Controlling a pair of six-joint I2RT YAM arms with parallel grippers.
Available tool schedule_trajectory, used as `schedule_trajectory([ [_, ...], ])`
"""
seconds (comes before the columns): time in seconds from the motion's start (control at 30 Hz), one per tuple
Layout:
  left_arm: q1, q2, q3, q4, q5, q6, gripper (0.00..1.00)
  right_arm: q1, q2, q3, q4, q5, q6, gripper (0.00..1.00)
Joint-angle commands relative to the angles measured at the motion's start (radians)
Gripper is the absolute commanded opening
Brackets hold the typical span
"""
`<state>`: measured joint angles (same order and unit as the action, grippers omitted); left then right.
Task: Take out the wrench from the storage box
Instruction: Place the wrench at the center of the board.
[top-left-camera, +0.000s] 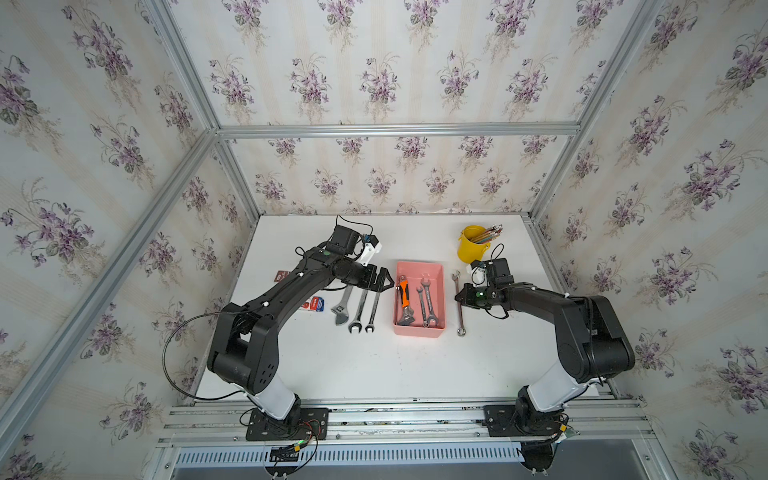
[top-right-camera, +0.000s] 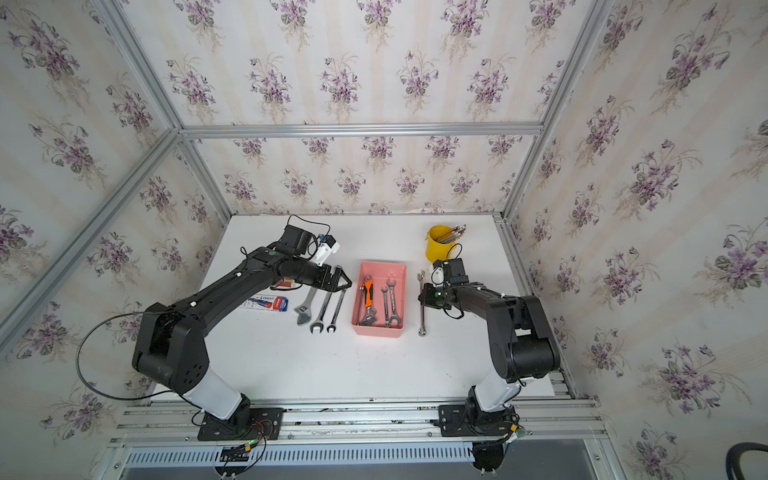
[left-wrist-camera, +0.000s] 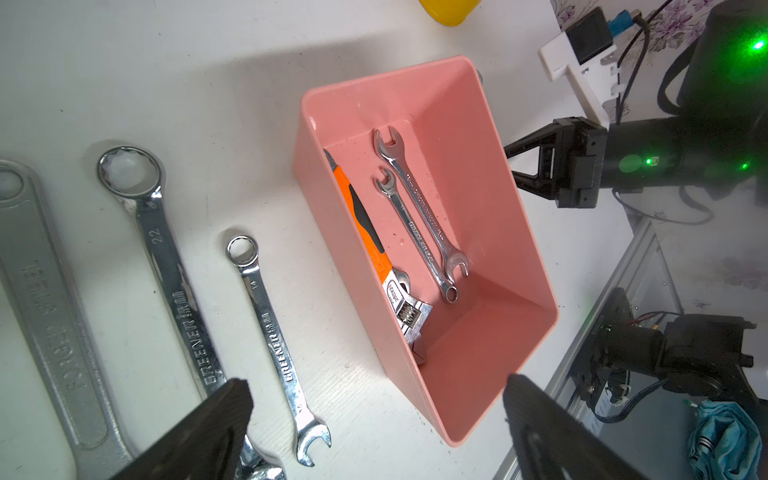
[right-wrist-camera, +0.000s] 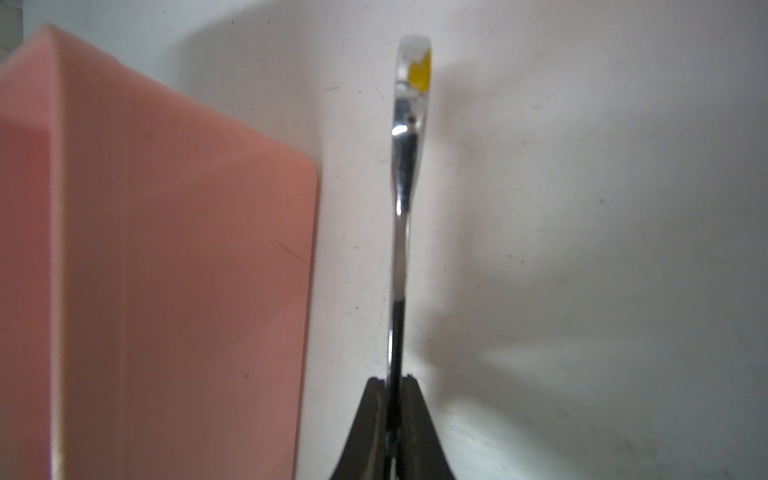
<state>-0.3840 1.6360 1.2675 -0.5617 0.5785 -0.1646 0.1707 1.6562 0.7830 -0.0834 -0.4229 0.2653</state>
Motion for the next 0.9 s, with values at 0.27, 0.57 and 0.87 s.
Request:
schedule_trajectory([
  [0.27, 0.000, 0.000, -0.008, 0.010, -0.001, 0.002, 0.99, -0.007, 0.020, -0.005, 0.012, 0.018, -0.012, 0.21],
  [0.57, -0.001, 0.006, 0.008, -0.003, 0.000, 0.011, 0.99, -0.011, -0.071, 0.028, -0.086, 0.057, -0.026, 0.26],
  [0.87, -0.001, 0.018, 0.025, -0.014, -0.004, 0.020, 0.99, 0.174, -0.206, 0.166, -0.245, 0.190, 0.070, 0.36],
])
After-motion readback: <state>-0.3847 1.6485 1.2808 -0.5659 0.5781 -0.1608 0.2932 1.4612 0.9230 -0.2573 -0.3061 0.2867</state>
